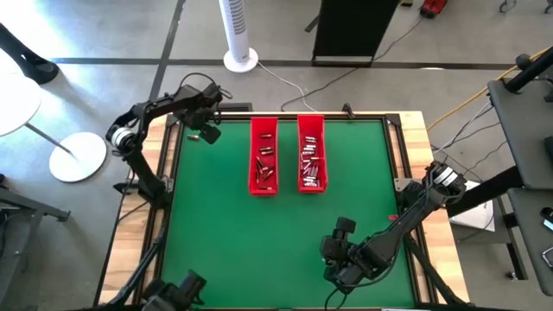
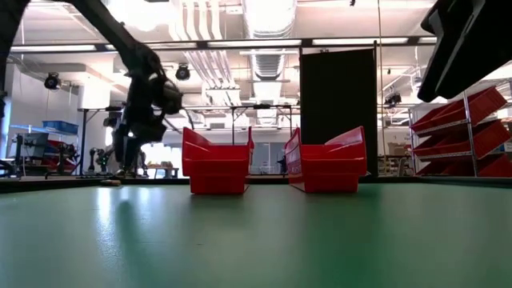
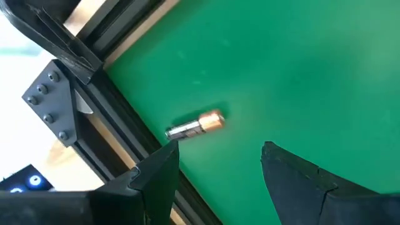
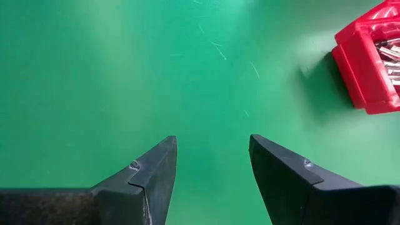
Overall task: Sort batteries
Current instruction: Put the black battery into the left red bin
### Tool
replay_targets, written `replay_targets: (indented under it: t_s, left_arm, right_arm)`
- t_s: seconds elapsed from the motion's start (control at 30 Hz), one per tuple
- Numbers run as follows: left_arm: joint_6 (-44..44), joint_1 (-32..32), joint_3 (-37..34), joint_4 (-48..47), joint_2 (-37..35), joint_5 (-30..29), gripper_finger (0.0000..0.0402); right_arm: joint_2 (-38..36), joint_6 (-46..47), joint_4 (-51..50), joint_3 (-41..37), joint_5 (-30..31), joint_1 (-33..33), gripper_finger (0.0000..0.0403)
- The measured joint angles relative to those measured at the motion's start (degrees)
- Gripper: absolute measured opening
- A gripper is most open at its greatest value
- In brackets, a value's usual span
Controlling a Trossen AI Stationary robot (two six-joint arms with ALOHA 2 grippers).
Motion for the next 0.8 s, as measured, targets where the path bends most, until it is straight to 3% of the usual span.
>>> replay_targets:
  t_s: [0.47, 0.6, 0.8]
  left_arm:
    - [8.4, 3.1, 5.3, -3.0, 12.7, -2.9, 0.0206]
    - [10.5, 3.4, 6.7, -5.2, 14.3, -5.9, 0.0206]
    - [14.1, 4.2, 6.1, -5.4, 16.3, -5.1, 0.0206]
  right_arm:
    - [0.0, 2.6, 0.1, 0.0, 0.0, 0.4, 0.0194]
    - [0.1, 2.6, 0.1, 0.0, 0.0, 0.4, 0.0194]
    - [0.1, 2.6, 0.0, -0.1, 0.0, 0.4, 0.0194]
